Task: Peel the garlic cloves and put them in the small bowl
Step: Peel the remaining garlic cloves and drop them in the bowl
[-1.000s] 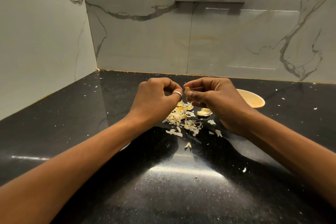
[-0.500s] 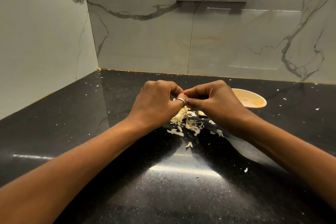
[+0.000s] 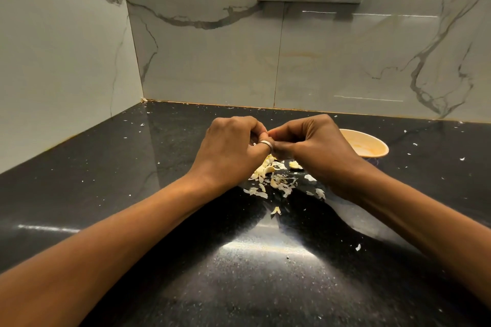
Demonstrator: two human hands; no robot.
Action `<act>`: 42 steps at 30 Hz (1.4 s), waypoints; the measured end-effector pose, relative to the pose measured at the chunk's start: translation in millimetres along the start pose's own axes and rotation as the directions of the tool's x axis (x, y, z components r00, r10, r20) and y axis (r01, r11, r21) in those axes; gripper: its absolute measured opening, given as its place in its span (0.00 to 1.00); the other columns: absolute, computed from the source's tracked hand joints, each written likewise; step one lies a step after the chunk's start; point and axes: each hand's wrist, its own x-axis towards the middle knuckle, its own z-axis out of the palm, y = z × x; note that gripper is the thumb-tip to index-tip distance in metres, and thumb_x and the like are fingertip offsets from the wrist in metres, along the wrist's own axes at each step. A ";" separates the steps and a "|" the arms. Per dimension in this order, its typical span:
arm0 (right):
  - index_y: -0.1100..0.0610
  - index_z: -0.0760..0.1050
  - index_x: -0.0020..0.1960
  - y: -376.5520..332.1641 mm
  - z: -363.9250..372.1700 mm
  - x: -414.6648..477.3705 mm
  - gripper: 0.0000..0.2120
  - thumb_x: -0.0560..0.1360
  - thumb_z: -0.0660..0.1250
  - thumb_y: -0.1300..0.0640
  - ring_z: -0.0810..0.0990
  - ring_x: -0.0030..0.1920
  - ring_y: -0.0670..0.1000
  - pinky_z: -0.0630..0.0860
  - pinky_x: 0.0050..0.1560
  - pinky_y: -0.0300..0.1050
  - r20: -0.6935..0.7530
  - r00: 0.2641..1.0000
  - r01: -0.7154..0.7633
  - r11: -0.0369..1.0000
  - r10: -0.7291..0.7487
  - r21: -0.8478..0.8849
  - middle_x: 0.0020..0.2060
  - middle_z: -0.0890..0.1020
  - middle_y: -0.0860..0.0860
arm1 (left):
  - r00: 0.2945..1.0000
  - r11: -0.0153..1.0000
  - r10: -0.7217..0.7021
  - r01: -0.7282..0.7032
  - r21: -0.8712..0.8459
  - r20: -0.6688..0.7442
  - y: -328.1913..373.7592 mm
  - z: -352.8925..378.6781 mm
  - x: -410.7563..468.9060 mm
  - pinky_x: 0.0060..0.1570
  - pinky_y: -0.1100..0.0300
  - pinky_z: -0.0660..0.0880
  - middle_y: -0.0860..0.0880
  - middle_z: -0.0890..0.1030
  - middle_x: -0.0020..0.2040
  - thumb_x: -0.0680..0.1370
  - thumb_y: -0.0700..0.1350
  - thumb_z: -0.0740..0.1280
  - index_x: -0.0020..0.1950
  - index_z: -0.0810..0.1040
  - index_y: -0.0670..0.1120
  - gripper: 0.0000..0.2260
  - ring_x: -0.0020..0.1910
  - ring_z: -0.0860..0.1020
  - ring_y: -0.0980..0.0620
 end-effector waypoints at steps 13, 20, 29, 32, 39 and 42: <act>0.60 0.85 0.53 -3.1 1.6 -1.4 0.08 0.75 0.74 0.64 0.85 0.44 0.51 0.83 0.49 0.44 0.017 0.995 -0.097 0.983 0.095 0.156 0.43 0.87 0.55 | 0.877 0.781 -0.403 0.478 -0.402 0.260 1.1 0.6 4.6 0.32 0.60 0.78 0.44 0.83 0.42 0.80 0.45 0.68 0.44 0.83 0.43 0.09 0.38 0.81 0.55; 0.61 0.84 0.54 -5.0 3.0 -2.6 0.08 0.75 0.72 0.65 0.86 0.46 0.51 0.83 0.49 0.41 0.009 0.994 -0.106 0.969 0.107 0.224 0.44 0.87 0.55 | 0.858 0.745 -0.430 0.514 -0.425 0.283 -1.6 2.3 6.4 0.33 0.60 0.78 0.45 0.82 0.41 0.81 0.46 0.67 0.43 0.82 0.43 0.10 0.37 0.80 0.54; 0.58 0.84 0.51 -8.8 -0.2 -0.9 0.06 0.75 0.73 0.64 0.85 0.44 0.49 0.83 0.46 0.40 -0.070 0.987 -0.107 0.923 0.143 0.368 0.46 0.87 0.58 | 0.850 0.761 -0.442 0.525 -0.382 0.287 -5.3 3.9 4.9 0.34 0.60 0.77 0.44 0.82 0.39 0.79 0.47 0.68 0.42 0.82 0.42 0.11 0.34 0.80 0.53; 0.59 0.84 0.53 -9.4 -2.5 -0.4 0.07 0.75 0.74 0.63 0.83 0.41 0.44 0.79 0.40 0.34 -0.084 0.985 -0.110 0.920 0.152 0.376 0.47 0.87 0.56 | 0.860 0.787 -0.432 0.506 -0.352 0.271 -4.3 3.6 5.1 0.33 0.59 0.79 0.44 0.83 0.39 0.79 0.48 0.69 0.41 0.83 0.42 0.11 0.34 0.81 0.52; 0.58 0.83 0.54 -9.7 -9.3 0.6 0.08 0.76 0.72 0.62 0.85 0.45 0.46 0.82 0.45 0.39 -0.139 0.977 -0.099 0.924 0.160 0.368 0.46 0.87 0.53 | 0.881 0.844 -0.415 0.466 -0.266 0.228 -1.2 -1.6 4.9 0.36 0.56 0.83 0.45 0.85 0.39 0.78 0.48 0.70 0.40 0.82 0.43 0.11 0.36 0.84 0.52; 0.60 0.81 0.55 -10.8 -7.8 -0.1 0.08 0.76 0.72 0.65 0.86 0.46 0.50 0.82 0.44 0.39 -0.108 0.974 -0.146 0.917 0.199 0.372 0.48 0.86 0.56 | 0.910 0.893 -0.367 0.403 -0.201 0.194 0.1 -3.6 3.7 0.38 0.53 0.84 0.49 0.83 0.35 0.76 0.53 0.73 0.39 0.80 0.47 0.12 0.30 0.83 0.52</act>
